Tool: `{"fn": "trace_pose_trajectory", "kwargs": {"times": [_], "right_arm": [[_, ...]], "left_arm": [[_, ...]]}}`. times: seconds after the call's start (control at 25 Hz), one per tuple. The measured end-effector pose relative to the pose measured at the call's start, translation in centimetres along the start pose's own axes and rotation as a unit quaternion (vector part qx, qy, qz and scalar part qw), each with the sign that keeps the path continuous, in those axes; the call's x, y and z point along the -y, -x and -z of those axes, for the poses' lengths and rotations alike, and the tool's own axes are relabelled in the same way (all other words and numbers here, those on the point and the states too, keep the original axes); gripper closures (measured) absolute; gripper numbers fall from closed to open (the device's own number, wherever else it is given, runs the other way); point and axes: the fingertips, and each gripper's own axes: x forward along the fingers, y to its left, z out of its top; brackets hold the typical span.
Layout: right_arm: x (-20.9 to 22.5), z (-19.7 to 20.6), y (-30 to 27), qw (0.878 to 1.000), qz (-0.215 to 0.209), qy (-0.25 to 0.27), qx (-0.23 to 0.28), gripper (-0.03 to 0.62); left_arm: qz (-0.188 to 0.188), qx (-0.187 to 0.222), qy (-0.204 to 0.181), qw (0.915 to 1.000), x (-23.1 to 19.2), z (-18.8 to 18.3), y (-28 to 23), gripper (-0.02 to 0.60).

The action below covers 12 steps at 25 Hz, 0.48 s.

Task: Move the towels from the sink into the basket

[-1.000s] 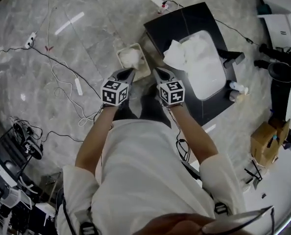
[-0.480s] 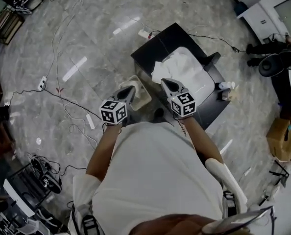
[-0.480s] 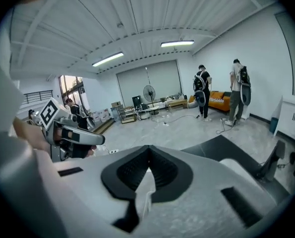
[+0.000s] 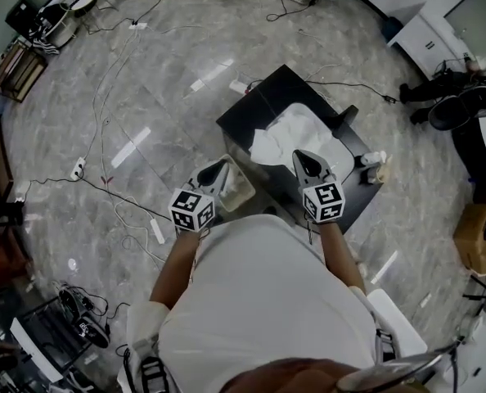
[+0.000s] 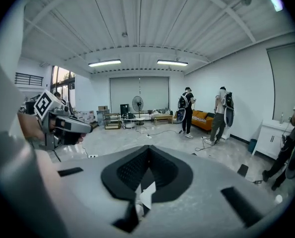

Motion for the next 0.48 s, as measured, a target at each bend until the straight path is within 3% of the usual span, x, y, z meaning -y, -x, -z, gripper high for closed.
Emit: {"fn": "trace_pose_trajectory", "kwargs": {"times": [0.12,0.48], "right_arm": [[0.6,0.0,0.7,1.0,0.009,-0.003,0.008,0.595],[2.1,0.9,1.8,0.999,0.029,-0.009,0.009,0.595]], "left_arm": [[0.006,0.001,-0.01,0.9999,0.6,-0.4,-0.9,0.569],[0.019,-0.002,0.01,0.9998,1.7,0.2,-3.1,0.569]]}}
